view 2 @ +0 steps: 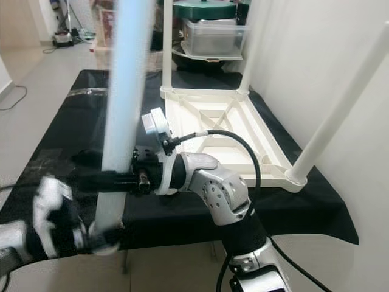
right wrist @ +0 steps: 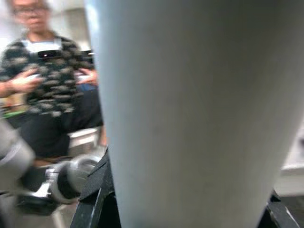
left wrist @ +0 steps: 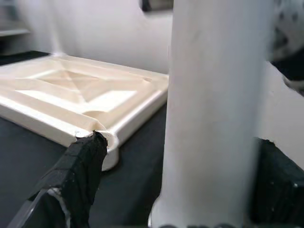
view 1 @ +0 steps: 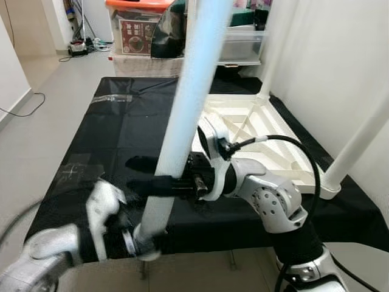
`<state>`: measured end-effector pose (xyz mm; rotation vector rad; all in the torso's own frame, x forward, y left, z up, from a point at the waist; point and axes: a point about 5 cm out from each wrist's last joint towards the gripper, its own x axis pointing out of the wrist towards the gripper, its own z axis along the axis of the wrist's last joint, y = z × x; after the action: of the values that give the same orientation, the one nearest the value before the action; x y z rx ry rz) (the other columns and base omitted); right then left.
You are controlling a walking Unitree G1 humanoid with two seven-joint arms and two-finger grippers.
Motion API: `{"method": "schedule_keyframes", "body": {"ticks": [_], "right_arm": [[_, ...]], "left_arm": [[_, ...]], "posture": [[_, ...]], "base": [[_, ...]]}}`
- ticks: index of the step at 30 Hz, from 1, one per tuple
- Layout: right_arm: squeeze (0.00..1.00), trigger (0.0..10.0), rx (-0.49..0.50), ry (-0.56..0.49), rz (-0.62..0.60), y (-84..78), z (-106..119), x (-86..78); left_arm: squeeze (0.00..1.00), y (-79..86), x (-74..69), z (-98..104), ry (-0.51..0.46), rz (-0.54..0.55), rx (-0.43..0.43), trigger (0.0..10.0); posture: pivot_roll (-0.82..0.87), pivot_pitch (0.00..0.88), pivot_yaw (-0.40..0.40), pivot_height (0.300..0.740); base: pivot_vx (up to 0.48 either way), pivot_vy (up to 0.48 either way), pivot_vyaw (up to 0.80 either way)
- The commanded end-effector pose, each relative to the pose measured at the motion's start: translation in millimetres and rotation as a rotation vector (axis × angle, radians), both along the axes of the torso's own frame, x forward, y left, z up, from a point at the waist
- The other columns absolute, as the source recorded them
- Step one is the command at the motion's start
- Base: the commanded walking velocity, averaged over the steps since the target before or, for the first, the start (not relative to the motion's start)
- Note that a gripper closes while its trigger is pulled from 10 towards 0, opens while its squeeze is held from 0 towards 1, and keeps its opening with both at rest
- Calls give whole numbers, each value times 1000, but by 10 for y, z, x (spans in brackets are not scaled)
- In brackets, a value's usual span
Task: Building children table
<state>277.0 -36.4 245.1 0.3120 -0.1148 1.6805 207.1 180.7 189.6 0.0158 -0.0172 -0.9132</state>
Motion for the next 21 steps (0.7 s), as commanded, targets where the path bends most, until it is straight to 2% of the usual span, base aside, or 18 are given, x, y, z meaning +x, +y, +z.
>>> {"method": "schedule_keyframes", "body": {"ticks": [1,2,4,5,7,8,9,10,11,12,13,16,17,18,19,20,21], "right_arm": [[0,0,0,-3,-23,-20,3,27],[0,0,-33,14,-167,-70,-15,193],[0,0,-33,14,-167,-70,-15,193],[0,0,-103,44,-342,-133,-59,386],[0,0,-103,44,-342,-133,-59,386],[0,0,-166,92,-526,-232,-106,579],[0,0,-166,92,-526,-232,-106,579],[0,0,-202,136,-678,-353,-131,721],[0,0,-202,136,-678,-353,-131,721],[0,0,-214,165,-769,-436,-140,797],[0,0,-214,165,-769,-436,-140,797],[0,0,-215,185,-997,-602,-88,972],[0,0,-215,185,-997,-602,-88,972],[0,0,-220,192,-1068,-643,-66,1022],[0,0,-220,192,-1068,-643,-66,1022],[0,0,-203,213,-1156,-683,-19,1081],[0,0,-203,213,-1156,-683,-19,1081]], "left_arm": [[1000,43,-16,20,8,18,2,10000],[1000,86,-89,22,16,23,-2,10000],[1000,86,-89,22,16,23,-2,10000],[655,146,-136,15,16,61,9,10000],[655,146,-136,15,16,61,9,10000],[0,242,-143,-9,6,147,39,10000],[0,242,-143,-9,6,147,39,10000],[0,361,-133,-6,-15,271,36,10000],[0,361,-133,-6,-15,271,36,10000],[0,439,-120,-3,-34,361,27,10000],[0,439,-120,-3,-34,361,27,10000],[0,620,-41,-4,-77,580,13,10000],[0,620,-41,-4,-77,580,13,10000],[0,683,-5,-24,-76,643,19,10000],[0,683,-5,-24,-76,643,19,10000],[0,765,39,-83,-68,725,58,10000],[0,765,39,-83,-68,725,58,10000]], "posture": [[72,0,-42,740],[71,0,-43,740],[71,0,-43,740],[74,0,-45,740],[74,0,-45,740],[79,0,-52,740],[79,0,-52,740],[80,0,-53,740],[80,0,-53,740],[85,0,-57,740],[85,0,-57,740],[91,0,-61,740],[91,0,-61,740],[92,0,-60,740],[92,0,-60,740],[91,0,-59,740],[91,0,-59,740]], "base": [[0,0,0],[0,0,0],[0,0,0],[0,0,0],[0,0,0],[0,0,0],[0,0,0],[0,0,0],[0,0,0],[0,0,0],[0,0,0],[0,0,0],[0,0,0],[0,0,0],[0,0,0],[0,0,0],[0,0,0]]}}
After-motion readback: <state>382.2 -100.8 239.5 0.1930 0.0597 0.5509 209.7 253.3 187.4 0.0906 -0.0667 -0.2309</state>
